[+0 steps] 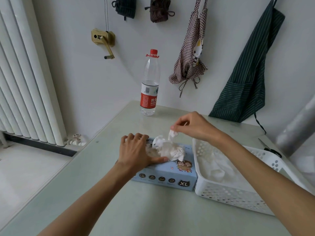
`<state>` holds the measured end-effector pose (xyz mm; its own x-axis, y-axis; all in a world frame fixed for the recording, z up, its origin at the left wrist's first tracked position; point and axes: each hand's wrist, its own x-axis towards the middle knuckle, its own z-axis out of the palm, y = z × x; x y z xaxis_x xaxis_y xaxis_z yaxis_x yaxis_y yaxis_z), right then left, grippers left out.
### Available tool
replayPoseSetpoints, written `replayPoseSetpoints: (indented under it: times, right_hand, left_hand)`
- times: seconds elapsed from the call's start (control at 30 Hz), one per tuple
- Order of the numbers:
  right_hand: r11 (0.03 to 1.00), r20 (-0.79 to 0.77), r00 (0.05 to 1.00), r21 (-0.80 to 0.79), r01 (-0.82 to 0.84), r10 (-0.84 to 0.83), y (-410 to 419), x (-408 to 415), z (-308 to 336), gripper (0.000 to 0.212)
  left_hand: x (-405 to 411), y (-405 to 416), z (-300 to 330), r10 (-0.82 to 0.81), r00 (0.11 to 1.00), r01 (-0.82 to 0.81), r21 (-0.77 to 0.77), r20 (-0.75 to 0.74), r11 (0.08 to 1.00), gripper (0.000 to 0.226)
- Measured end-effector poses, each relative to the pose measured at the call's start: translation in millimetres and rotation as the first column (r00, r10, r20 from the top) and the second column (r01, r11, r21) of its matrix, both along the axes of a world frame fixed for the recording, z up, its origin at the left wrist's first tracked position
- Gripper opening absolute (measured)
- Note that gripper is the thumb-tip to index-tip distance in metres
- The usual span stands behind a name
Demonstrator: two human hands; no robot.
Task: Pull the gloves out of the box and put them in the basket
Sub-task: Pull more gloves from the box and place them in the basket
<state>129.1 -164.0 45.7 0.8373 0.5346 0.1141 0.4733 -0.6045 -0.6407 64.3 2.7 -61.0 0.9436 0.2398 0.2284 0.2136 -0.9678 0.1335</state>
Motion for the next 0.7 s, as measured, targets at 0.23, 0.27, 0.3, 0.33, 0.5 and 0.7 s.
replayPoseSetpoints:
  times: [0.23, 0.27, 0.3, 0.33, 0.5, 0.7]
  right_hand:
    - [0.999, -0.059, 0.997, 0.015, -0.043, 0.044, 13, -12, -11, 0.015]
    - [0.990, -0.095, 0.992, -0.103, -0.092, 0.083, 13, -14, -12, 0.015]
    - [0.970, -0.121, 0.988, -0.211, -0.124, 0.100, 10, -14, -12, 0.013]
    - [0.949, -0.119, 0.988, -0.286, -0.132, 0.102, 6, -13, -12, 0.011]
    - [0.926, 0.047, 0.996, -0.373, -0.054, 0.076, -8, -13, -28, 0.051]
    - [0.911, 0.138, 0.990, -0.411, 0.029, 0.031, -8, -15, -44, 0.028]
  left_hand:
    - [-4, 2, 11, -0.075, 0.996, 0.072, -0.043, -0.058, 0.996, 0.116]
    - [-4, 8, 15, -0.136, 0.986, 0.128, -0.085, -0.099, 0.988, 0.110]
    - [-5, 16, 21, -0.212, 0.966, 0.191, -0.145, -0.151, 0.971, 0.101]
    - [-5, 23, 28, -0.292, 0.937, 0.248, -0.223, -0.192, 0.943, 0.090]
    - [16, 20, 52, -0.455, 0.887, 0.367, -0.481, -0.076, 0.796, 0.049]
    - [30, 9, 50, -0.373, 0.928, 0.374, -0.042, 0.011, 0.927, 0.032]
